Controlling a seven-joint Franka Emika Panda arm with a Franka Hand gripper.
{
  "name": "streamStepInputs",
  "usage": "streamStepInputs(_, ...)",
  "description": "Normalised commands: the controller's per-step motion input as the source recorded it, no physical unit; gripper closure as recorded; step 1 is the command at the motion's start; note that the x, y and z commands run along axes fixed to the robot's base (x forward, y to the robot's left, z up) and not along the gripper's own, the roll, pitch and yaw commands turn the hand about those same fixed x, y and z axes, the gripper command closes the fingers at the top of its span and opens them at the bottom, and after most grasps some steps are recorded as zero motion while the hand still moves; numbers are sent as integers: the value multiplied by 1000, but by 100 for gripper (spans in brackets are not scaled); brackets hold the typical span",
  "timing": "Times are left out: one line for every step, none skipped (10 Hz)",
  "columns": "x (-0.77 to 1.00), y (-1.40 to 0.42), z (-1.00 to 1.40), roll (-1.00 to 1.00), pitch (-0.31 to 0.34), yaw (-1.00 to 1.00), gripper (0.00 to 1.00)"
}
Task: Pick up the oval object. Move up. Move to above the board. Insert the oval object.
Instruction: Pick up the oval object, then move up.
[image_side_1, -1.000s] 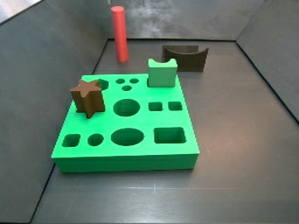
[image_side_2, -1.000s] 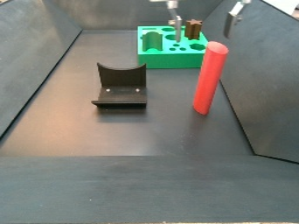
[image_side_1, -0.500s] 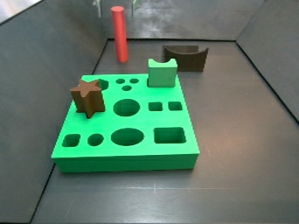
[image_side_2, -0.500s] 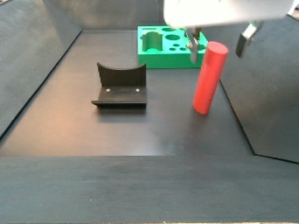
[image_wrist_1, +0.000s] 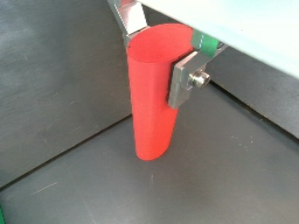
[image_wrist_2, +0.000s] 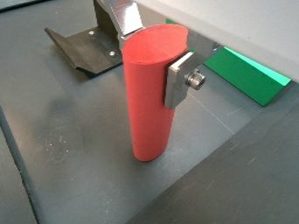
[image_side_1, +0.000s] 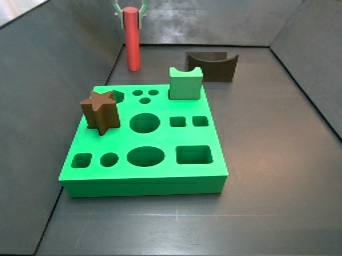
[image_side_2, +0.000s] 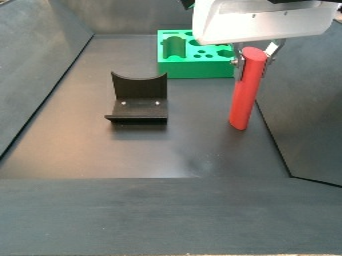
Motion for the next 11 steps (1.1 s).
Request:
streamStepInputs(0,0,0,0,0,0,100)
streamStepInputs(0,0,0,0,0,0,100)
streamStepInputs(0,0,0,0,0,0,100)
streamStepInputs(0,0,0,0,0,0,100)
streamStepInputs(0,0,0,0,0,0,100)
streamStepInputs(0,0,0,0,0,0,100)
streamStepInputs(0,0,0,0,0,0,100)
streamStepInputs(0,0,0,0,0,0,100)
streamStepInputs(0,0,0,0,0,0,100)
streamStepInputs(0,0,833,0,0,0,100)
streamStepInputs(-50,-48,833,-14,30,-17,100)
